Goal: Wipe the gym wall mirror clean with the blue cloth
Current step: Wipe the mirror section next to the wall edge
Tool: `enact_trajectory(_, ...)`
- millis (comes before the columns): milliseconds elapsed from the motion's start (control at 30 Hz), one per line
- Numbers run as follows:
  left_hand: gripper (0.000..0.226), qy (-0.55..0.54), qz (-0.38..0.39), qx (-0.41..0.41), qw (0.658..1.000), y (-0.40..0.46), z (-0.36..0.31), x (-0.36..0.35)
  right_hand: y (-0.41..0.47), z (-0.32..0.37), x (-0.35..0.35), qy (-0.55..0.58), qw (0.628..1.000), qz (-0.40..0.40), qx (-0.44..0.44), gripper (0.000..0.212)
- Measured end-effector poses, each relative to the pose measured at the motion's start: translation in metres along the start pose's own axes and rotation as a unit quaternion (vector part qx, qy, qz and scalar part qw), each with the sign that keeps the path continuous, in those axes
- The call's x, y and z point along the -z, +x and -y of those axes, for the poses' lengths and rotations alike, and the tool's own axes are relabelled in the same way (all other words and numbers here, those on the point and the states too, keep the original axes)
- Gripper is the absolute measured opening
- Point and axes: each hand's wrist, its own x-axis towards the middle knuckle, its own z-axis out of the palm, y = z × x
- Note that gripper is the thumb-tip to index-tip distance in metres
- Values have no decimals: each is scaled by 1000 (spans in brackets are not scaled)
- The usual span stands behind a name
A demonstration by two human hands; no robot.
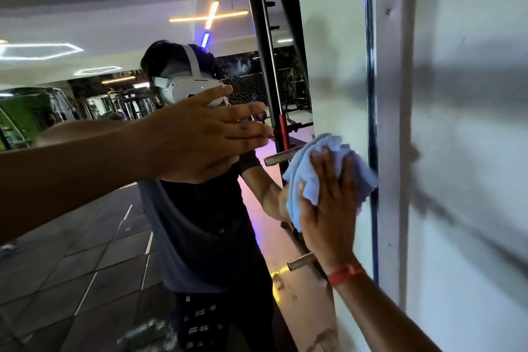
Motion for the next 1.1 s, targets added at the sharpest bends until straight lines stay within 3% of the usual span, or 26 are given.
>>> enact_trajectory(67, 58, -6, -1, 11, 1000, 0, -3, 3, -9, 28, -14, 6, 999, -3, -33, 68)
enact_trajectory(167, 56, -11, -3, 34, 999, -3, -11, 5, -43, 50, -15, -12, 978, 108, 180, 75)
enact_trajectory(233, 55, -20, -6, 71, 997, -10, -21, 4, -19, 20, -3, -42, 963, 97, 246, 68)
enact_trajectory(267, 55, -29, -9, 103, 994, -14, -29, 3, 1, 7, 3, -40, 972, 70, 219, 64)
enact_trajectory(333, 56, -64, -17, 190, 979, -18, -51, 3, 43, -1, 10, 6, 997, -6, 80, 61)
enact_trajectory(400, 58, -118, -22, 307, 944, -18, -83, 4, 54, 26, 5, 47, 998, -38, -33, 65)
enact_trajectory(433, 59, -145, -25, 370, 917, -16, -99, 6, 47, 41, 1, 52, 998, -22, -24, 69)
enact_trajectory(533, 61, -211, -46, 505, 836, -10, -142, 10, 16, 35, -1, 23, 975, 81, 208, 71)
enact_trajectory(600, 63, -245, -53, 556, 793, -9, -160, 12, 30, -10, 10, -28, 959, 67, 275, 68)
enact_trajectory(633, 65, -260, -54, 574, 775, -9, -165, 14, 42, -26, 15, -29, 970, 42, 237, 67)
enact_trajectory(733, 71, -308, -43, 605, 732, -9, -183, 17, 38, -20, 15, 74, 997, -35, 15, 66)
enact_trajectory(767, 74, -318, -39, 611, 724, -9, -191, 17, 18, -2, 11, 91, 996, -7, 4, 67)
enact_trajectory(867, 81, -330, -5, 609, 721, -9, -213, 15, -46, 0, 1, 64, 973, 130, 179, 65)
enact_trajectory(933, 87, -333, 18, 605, 723, -12, -223, 13, -42, -39, 5, 19, 968, 129, 215, 66)
enact_trajectory(1033, 91, -333, 38, 600, 726, -15, -233, 10, -33, -51, 12, 29, 999, 40, 15, 65)
enact_trajectory(1067, 92, -333, 41, 600, 726, -15, -236, 9, -40, -34, 11, 50, 998, 34, -23, 65)
enact_trajectory(1100, 93, -334, 41, 600, 726, -15, -239, 8, -52, -13, 8, 62, 996, 65, 0, 65)
